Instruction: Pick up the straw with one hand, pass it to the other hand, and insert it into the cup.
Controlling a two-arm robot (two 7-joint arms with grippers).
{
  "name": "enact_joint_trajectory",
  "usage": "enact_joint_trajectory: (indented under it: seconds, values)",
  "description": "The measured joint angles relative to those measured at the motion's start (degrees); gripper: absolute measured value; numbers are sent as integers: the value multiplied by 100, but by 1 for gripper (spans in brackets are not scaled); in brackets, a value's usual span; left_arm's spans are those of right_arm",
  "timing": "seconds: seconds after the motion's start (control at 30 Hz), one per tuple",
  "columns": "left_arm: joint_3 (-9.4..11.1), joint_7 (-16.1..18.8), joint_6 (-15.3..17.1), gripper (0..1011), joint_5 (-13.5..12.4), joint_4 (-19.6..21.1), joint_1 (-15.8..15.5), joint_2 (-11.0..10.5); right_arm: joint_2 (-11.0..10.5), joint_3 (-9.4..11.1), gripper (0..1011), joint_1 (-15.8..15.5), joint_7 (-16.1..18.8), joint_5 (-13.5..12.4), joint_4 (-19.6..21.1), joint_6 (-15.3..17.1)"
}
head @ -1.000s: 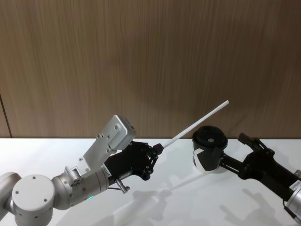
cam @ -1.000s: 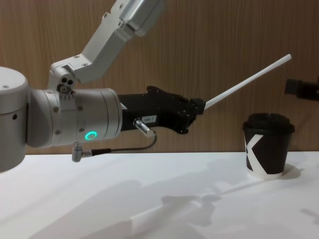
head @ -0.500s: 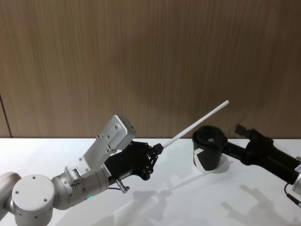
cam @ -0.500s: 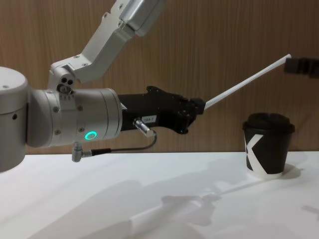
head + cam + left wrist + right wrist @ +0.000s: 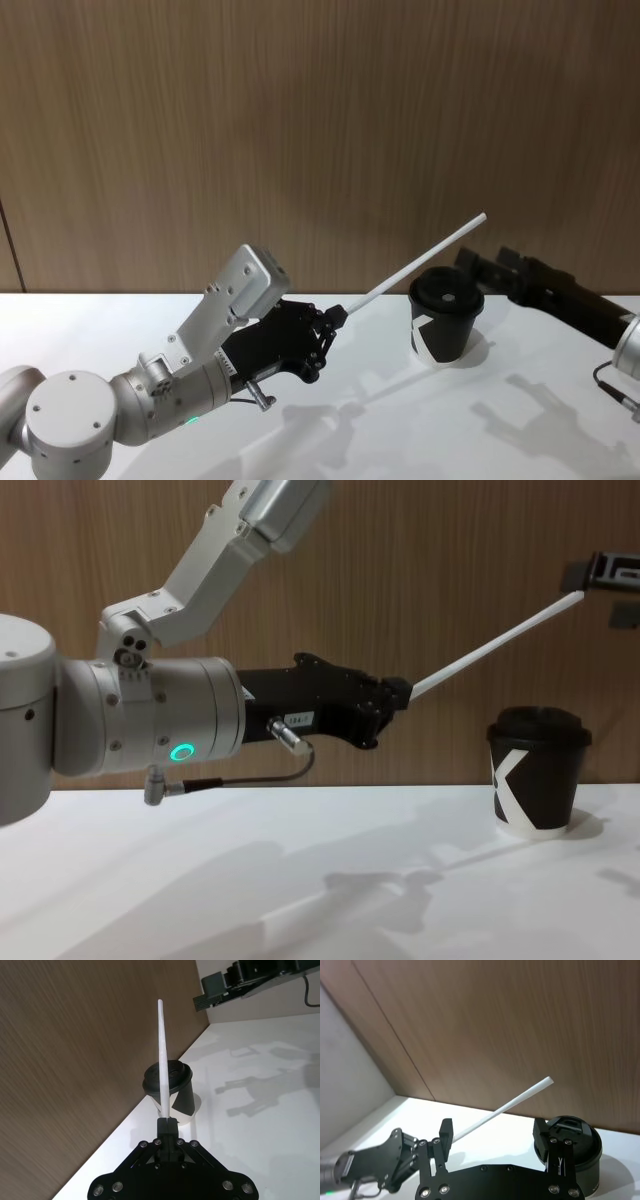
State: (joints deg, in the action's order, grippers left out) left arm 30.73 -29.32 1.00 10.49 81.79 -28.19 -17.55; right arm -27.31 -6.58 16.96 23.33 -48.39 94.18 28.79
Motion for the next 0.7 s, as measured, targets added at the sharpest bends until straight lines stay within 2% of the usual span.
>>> enact_joint_trajectory:
  seconds: [0.4,0.7]
  values:
    - [0,0,0,0,0,0,0,0,558,204,1001,393,-1026,-610,-262,841]
    - [0,0,0,0,1,0,0,0,753,237,1001,595,-1373,-854,-426,1162]
